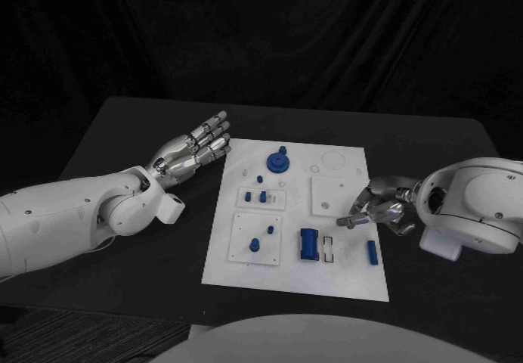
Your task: Assemble the parts on the task board
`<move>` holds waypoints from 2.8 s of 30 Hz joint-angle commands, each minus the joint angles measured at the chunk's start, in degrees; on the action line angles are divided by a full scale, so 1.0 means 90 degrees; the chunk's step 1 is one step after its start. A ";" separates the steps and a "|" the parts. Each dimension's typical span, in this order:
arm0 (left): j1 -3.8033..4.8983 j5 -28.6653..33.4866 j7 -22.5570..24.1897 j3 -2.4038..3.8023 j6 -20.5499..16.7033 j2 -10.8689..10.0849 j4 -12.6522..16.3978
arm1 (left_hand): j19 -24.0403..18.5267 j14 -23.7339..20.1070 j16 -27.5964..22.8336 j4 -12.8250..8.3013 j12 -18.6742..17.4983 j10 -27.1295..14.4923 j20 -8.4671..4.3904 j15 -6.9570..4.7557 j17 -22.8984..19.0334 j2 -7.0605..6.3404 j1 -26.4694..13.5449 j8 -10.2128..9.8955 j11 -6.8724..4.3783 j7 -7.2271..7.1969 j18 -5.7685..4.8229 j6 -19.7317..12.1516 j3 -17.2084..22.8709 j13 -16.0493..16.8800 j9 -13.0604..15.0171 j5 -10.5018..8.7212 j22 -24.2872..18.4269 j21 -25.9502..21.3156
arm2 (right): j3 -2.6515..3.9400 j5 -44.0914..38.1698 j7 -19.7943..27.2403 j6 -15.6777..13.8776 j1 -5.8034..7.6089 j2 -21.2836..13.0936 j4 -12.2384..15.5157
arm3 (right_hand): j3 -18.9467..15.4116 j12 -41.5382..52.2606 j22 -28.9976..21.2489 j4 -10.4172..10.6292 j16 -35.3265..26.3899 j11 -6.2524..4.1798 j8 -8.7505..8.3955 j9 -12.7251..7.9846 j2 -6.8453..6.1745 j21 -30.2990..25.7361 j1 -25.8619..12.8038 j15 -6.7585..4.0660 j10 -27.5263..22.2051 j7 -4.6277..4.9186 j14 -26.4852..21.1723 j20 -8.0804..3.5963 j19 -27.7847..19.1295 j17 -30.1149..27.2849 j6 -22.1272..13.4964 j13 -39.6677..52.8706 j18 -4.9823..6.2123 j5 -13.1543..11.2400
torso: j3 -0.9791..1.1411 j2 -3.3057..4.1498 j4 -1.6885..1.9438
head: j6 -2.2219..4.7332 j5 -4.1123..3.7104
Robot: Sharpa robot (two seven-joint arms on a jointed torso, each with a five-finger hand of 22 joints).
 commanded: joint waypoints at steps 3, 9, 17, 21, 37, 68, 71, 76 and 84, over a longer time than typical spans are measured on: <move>-0.0008 -0.0003 0.0077 0.0005 -0.0082 0.0024 0.0039 | -0.0015 0.0006 -0.0023 0.0018 -0.0042 -0.0012 -0.0054 -0.0039 -0.0006 0.0026 -0.0009 0.0005 0.0011 0.0078 0.0104 0.0016 0.0005 -0.0008 0.0016 0.0009 -0.0007 -0.0009 | -0.0013 -0.1568 -0.0294 0.0949 0.0116 -0.0137 -0.0076 | 0.0074 0.0010 0.1127 0.0013 0.0037 -0.0062 -0.0021 -0.0287 0.0024 -0.0030 0.0127 -0.0037 0.0665 -0.0125 0.0674 -0.0002 0.0025 0.1677 0.0542 0.1669 0.0072 0.0159 | -0.0006 -0.0019 -0.0009 | -0.0001 -0.0046; -0.0008 -0.0003 0.0066 0.0005 -0.0078 0.0055 0.0027 | -0.0015 0.0006 -0.0023 0.0017 -0.0042 -0.0012 -0.0056 -0.0039 -0.0006 0.0026 -0.0008 0.0005 0.0012 0.0081 0.0104 0.0016 0.0005 -0.0008 0.0016 0.0010 -0.0007 -0.0009 | -0.0014 -0.2521 -0.0328 0.1077 0.0140 -0.0214 -0.0085 | 0.0070 0.0010 0.1178 0.0107 0.0037 -0.0274 0.0471 0.0063 -0.0019 0.0162 0.0044 -0.0271 0.0665 -0.0395 0.0674 -0.0208 0.0101 0.1677 0.1217 0.1669 0.0037 -0.0125 | -0.0001 -0.0005 -0.0002 | -0.0001 -0.0112; -0.0008 -0.0003 0.0044 0.0005 -0.0043 0.0086 -0.0006 | -0.0015 0.0006 -0.0023 0.0016 -0.0042 -0.0012 -0.0061 -0.0041 -0.0006 0.0028 -0.0005 0.0005 0.0016 0.0085 0.0105 0.0017 0.0007 -0.0008 0.0016 0.0014 -0.0007 -0.0009 | -0.0014 -0.2838 -0.0377 0.1223 -0.0044 -0.0302 -0.0034 | 0.0135 0.0010 0.1188 0.0303 0.0037 -0.0275 0.0498 0.0280 0.0018 0.0225 -0.0210 -0.0300 0.0665 -0.0382 0.0674 -0.0261 0.0124 0.1677 0.1136 0.1669 0.0023 -0.1007 | -0.0006 -0.0005 0.0005 | -0.0001 -0.0280; -0.0008 -0.0003 0.0041 0.0005 -0.0043 0.0076 0.0003 | -0.0014 0.0006 -0.0023 0.0015 -0.0042 -0.0012 -0.0065 -0.0041 -0.0006 0.0030 -0.0002 0.0006 0.0022 0.0090 0.0105 0.0019 0.0009 -0.0008 0.0016 0.0017 -0.0006 -0.0007 | -0.0014 -0.2840 -0.0382 0.1163 -0.0193 -0.0324 -0.0006 | 0.0145 0.0010 0.1186 0.0332 0.0037 -0.0274 0.0492 0.0296 0.0016 0.0221 -0.0257 -0.0296 0.0665 -0.0379 0.0674 -0.0260 0.0124 0.1677 0.1127 0.1669 0.0024 -0.1037 | -0.0002 -0.0009 0.0001 | -0.0001 -0.0268; -0.0009 -0.0003 0.0036 0.0005 -0.0032 0.0067 -0.0009 | -0.0011 0.0006 -0.0023 -0.0012 -0.0042 -0.0012 -0.0067 -0.0039 -0.0006 0.0036 0.0057 0.0010 0.0099 0.0098 0.0102 0.0038 0.0038 -0.0008 0.0020 0.0062 -0.0004 -0.0006 | -0.0014 -0.2813 -0.0386 0.1074 -0.0535 -0.0261 -0.0005 | 0.0223 0.0010 0.1192 0.0338 0.0037 -0.0294 0.0565 0.0463 -0.0049 0.0252 -0.0330 -0.0305 0.0665 -0.0400 0.0674 -0.0265 0.0137 0.1677 0.1124 0.1669 0.0020 -0.1208 | -0.0005 -0.0012 0.0000 | -0.0001 -0.0290; -0.0009 -0.0003 -0.0023 0.0005 0.0086 0.0077 0.0010 | 0.0001 0.0006 -0.0023 -0.0036 -0.0042 -0.0012 -0.0007 0.0011 -0.0006 0.0031 0.0153 0.0033 0.0248 0.0214 0.0101 0.0116 0.0078 -0.0008 0.0039 0.0126 0.0005 0.0005 | -0.0014 -0.2706 -0.0375 0.1140 -0.0981 -0.0006 -0.0104 | 0.1341 0.0010 0.1148 -0.0608 0.0019 -0.0077 -0.0283 0.0066 -0.0503 0.0083 0.0847 -0.0108 0.0665 -0.0148 0.0663 -0.0086 0.0073 0.1626 0.0445 0.1669 0.0049 0.0247 | -0.0004 -0.0006 0.0000 | -0.0001 -0.0259; -0.0009 -0.0003 -0.0024 0.0005 0.0093 0.0078 0.0008 | 0.0002 0.0006 -0.0023 -0.0042 -0.0042 -0.0012 0.0002 0.0017 -0.0006 0.0034 0.0168 0.0033 0.0268 0.0227 0.0101 0.0119 0.0087 -0.0008 0.0040 0.0140 0.0005 0.0006 | -0.0014 -0.2646 -0.0355 0.0984 -0.0984 -0.0011 -0.0060 | 0.1562 0.0010 0.1145 -0.0820 0.0012 -0.0060 -0.0335 -0.0022 -0.0521 0.0069 0.1042 -0.0107 0.0665 -0.0130 0.0660 -0.0084 0.0069 0.1608 0.0483 0.1669 0.0052 0.0485 | -0.0003 -0.0009 0.0001 | -0.0001 -0.0255; -0.0009 -0.0003 -0.0026 0.0005 0.0099 0.0069 0.0010 | 0.0004 0.0006 -0.0023 -0.0047 -0.0042 -0.0012 0.0008 0.0022 -0.0006 0.0038 0.0182 0.0034 0.0291 0.0237 0.0102 0.0121 0.0095 -0.0008 0.0040 0.0149 0.0007 0.0008 | -0.0013 -0.2313 -0.0300 0.0652 -0.0983 -0.0070 0.0046 | 0.2232 0.0010 0.1153 -0.1156 0.0021 0.0011 -0.0414 -0.0216 -0.0635 0.0086 0.1027 -0.0057 0.0665 -0.0046 0.0664 -0.0057 0.0077 0.1630 0.0574 0.1669 0.0049 0.0775 | -0.0003 -0.0010 0.0000 | -0.0001 -0.0223; -0.0010 -0.0003 -0.0040 0.0005 0.0119 0.0072 0.0002 | 0.0004 0.0006 -0.0023 -0.0052 -0.0042 -0.0012 0.0014 0.0026 -0.0006 0.0044 0.0195 0.0034 0.0324 0.0249 0.0103 0.0124 0.0104 -0.0008 0.0040 0.0156 0.0007 0.0008 | -0.0012 -0.0484 -0.0166 0.0122 -0.0812 -0.0200 0.0214 | 0.4040 0.0010 0.1163 -0.1501 0.0018 0.0035 -0.0438 -0.0502 -0.1131 0.0136 0.0076 -0.0016 0.0665 -0.0016 0.0663 0.0001 0.0091 0.1620 0.0691 0.1669 0.0042 0.0989 | -0.0006 -0.0014 -0.0003 | -0.0001 -0.0232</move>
